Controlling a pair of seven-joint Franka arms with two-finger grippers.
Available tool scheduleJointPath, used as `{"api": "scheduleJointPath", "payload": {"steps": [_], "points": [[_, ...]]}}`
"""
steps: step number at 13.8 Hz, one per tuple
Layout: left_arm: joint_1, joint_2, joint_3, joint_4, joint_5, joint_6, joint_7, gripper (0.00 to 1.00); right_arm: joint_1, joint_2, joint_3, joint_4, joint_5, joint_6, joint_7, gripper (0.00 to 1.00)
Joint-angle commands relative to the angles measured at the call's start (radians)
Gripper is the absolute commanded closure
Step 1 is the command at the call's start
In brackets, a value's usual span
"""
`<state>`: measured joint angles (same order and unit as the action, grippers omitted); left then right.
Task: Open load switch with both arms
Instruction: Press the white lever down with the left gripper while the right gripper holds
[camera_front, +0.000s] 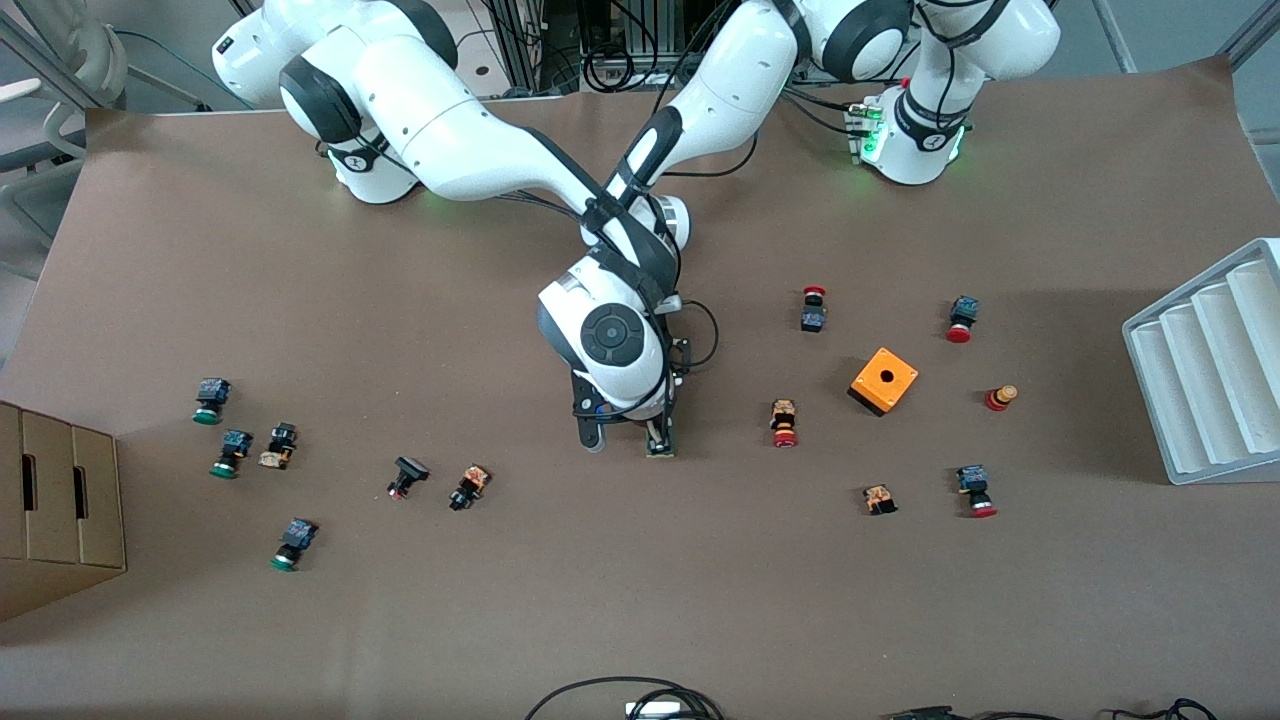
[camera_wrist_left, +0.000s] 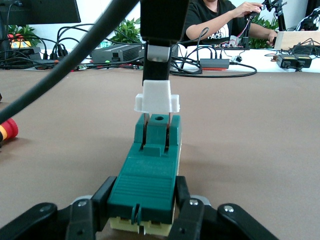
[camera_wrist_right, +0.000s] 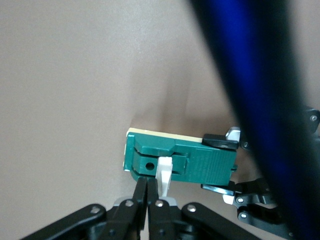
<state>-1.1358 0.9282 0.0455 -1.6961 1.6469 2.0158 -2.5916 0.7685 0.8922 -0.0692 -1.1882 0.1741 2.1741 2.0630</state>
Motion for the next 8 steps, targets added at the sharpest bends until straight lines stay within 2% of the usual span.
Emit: {"api": "scheduleJointPath", "payload": {"steps": [1, 8], "points": [[-0.004, -0.006, -0.001, 0.030, 0.007, 0.007, 0.007, 0.47, 0.008, -0.059, 0.000, -0.100, 0.013, 0.003, -0.032, 0.93], [-0.002, -0.006, -0.001, 0.041, 0.007, 0.007, 0.010, 0.47, 0.023, -0.059, 0.000, -0.120, 0.012, 0.006, -0.034, 0.91]]}}
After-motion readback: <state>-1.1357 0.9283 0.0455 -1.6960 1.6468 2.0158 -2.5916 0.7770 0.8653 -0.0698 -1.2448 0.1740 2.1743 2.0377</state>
